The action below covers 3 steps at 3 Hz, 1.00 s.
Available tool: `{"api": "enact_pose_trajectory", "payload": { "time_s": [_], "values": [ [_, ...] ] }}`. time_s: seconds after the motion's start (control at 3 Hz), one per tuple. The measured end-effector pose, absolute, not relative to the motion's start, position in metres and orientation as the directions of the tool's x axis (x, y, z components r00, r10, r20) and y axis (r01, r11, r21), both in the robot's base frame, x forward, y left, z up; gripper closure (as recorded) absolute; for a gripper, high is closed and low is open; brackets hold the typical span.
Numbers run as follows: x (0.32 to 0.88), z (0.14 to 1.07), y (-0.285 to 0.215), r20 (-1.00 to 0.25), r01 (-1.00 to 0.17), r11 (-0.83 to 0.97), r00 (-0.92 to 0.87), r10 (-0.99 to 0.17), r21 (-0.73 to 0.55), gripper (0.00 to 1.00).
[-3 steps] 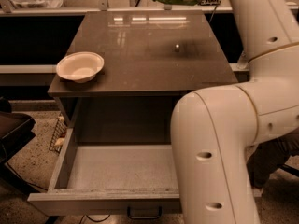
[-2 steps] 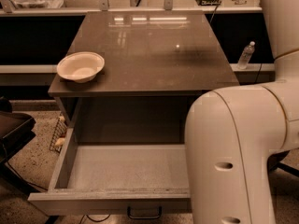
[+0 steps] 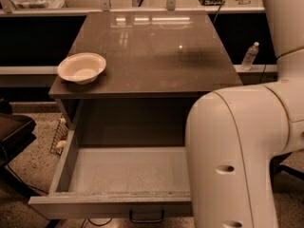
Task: Place green rice chip bag into top drawer
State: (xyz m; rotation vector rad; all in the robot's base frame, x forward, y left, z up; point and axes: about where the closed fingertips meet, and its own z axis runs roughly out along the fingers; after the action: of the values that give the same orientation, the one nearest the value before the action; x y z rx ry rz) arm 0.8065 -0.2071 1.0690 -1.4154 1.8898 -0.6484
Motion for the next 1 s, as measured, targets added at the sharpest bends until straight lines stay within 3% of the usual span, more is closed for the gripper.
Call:
{"api": "enact_pose_trajectory", "payload": {
  "time_s": [1.0],
  "values": [
    [0.747, 1.144, -0.205, 0.041, -0.628, 0.129, -0.250, -0.967, -0.767, 1.00]
  ]
}}
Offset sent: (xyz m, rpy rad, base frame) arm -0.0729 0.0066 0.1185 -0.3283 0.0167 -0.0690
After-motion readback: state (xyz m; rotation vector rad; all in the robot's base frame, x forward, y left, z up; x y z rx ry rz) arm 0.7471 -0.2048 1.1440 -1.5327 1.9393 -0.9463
